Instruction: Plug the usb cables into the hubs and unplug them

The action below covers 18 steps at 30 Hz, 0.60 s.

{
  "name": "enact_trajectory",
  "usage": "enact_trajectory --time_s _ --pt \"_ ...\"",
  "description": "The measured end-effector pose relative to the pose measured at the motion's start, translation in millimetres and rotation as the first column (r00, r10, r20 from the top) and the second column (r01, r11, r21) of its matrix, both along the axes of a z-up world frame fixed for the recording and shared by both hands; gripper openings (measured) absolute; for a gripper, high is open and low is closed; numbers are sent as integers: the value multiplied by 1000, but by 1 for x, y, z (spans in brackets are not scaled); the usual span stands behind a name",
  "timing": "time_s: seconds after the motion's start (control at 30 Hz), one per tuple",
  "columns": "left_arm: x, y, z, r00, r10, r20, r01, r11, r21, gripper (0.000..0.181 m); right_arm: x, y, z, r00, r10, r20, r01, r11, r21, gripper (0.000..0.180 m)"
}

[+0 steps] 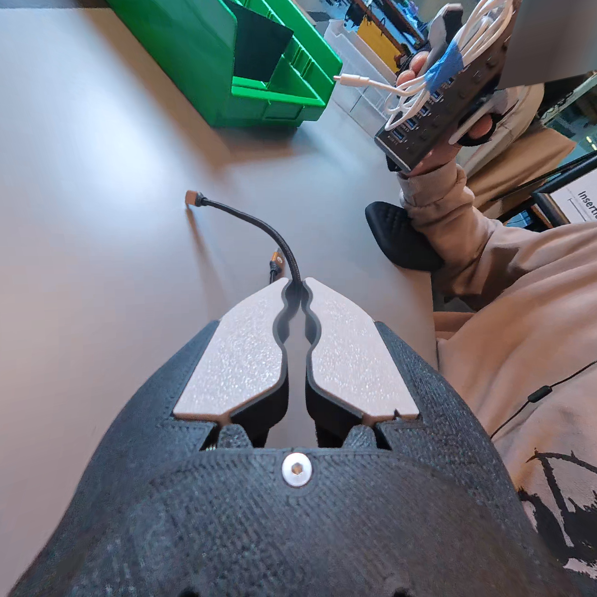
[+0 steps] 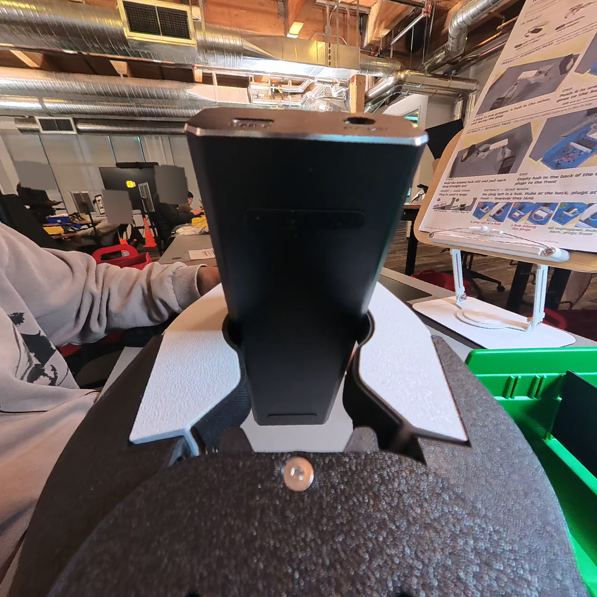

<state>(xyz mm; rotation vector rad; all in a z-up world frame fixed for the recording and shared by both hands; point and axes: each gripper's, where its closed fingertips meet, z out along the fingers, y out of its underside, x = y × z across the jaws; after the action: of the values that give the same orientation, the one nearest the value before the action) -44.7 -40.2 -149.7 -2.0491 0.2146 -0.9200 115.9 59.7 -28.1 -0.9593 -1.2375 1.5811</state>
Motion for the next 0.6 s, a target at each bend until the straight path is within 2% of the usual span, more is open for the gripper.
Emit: enact_trajectory --time_s 0.23,0.37,0.43,0.5,0.53,0.6 --pt "-4 -3 -13 998 11 -62 -13 999 -33 5 -2 -2 -2 1000 5 10 -5 1000 -1 72" --pt "-8 -5 -22 985 5 -174 -11 999 -36 5 -3 -3 -3 1000 8 15 -8 1000 2 72" --pt "-6 -6 -18 963 -16 -270 25 999 33 5 -3 -4 -3 1000 7 15 -7 1000 4 72" --pt "7 -11 -7 907 -61 -417 142 976 165 5 -3 -3 -3 1000 3 13 -3 1000 7 72" --pt "19 -19 -2 853 -103 -511 249 942 225 5 -2 -2 -3 1000 1 11 -1 1000 7 72" --pt "52 -46 2 708 -208 -675 507 814 281 4 -2 -1 -2 1000 -2 7 2 1000 1 72"
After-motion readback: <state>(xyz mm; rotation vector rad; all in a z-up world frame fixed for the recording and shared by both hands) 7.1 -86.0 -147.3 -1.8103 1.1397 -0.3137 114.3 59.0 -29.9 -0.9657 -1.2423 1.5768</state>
